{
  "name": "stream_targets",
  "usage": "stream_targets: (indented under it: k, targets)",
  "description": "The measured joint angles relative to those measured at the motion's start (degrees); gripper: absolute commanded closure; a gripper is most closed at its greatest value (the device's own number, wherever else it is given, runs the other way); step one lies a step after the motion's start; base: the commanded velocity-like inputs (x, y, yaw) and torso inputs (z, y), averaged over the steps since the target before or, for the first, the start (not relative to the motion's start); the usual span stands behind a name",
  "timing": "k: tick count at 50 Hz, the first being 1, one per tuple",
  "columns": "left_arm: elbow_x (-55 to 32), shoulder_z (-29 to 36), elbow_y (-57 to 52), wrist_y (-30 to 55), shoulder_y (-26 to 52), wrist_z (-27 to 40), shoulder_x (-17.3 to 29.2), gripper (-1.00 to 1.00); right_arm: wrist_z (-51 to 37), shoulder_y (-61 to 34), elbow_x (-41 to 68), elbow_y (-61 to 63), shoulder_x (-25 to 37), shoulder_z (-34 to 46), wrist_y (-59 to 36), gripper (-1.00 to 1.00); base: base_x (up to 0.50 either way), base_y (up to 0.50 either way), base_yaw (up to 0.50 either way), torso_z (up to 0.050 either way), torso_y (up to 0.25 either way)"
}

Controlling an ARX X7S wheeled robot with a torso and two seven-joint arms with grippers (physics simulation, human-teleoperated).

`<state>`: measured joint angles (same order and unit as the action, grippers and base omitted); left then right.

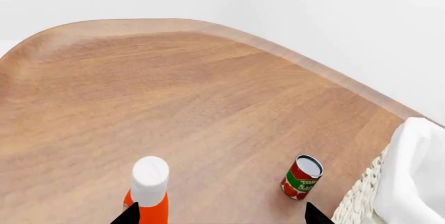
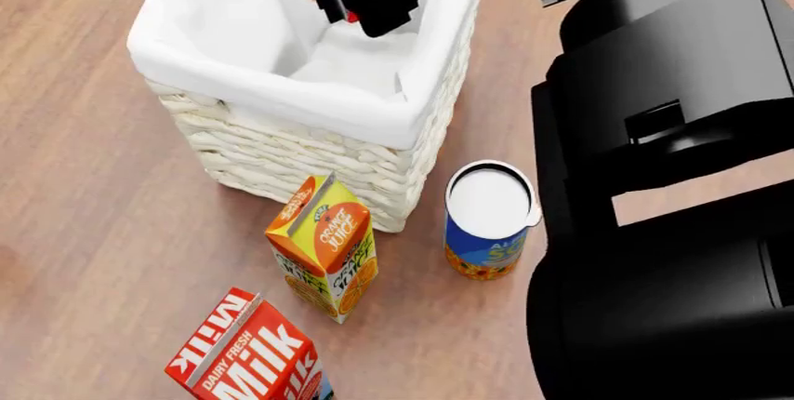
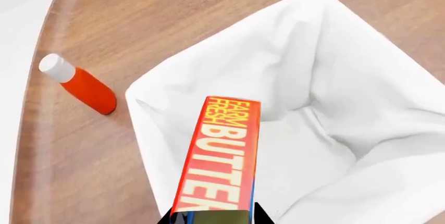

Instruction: Pick up the butter and put it in the basket.

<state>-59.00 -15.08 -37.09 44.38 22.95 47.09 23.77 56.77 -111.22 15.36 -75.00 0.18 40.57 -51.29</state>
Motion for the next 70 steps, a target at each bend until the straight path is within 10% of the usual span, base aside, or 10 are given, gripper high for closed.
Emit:
stream_targets:
  k: [3,4,53,70]
  targets:
    - [-0.04,0.04,0.05,-0.05,0.02,0.02,0.03,-1.0,-0.21,0.07,-0.76,0.0,0.0,-0.71,0.01,1.0,0.0,0.0,0.0,0.0,0.0]
    - [-0.04,0.06,0.07,-0.07,0.03,0.03,0.04,-1.0,-0.29,0.09,-1.04,0.0,0.0,-0.97,0.01,-1.0,0.0,0.0,0.0,0.0,0.01]
    - [-0.28,0.55,0.08,-1.25,-0.22,0.15,0.64,-1.0,-5.23,-0.91,-11.24,0.75,1.18,-17.22,16.37,-1.0,0.0,0.0,0.0,0.0,0.0]
    - [0.77,1.22,0.42,-2.33,-0.45,-1.12,0.97,-1.0,-13.38,11.21,-11.15,30.46,8.23,-20.8,12.85,-1.0,0.0,0.0,0.0,0.0,0.0]
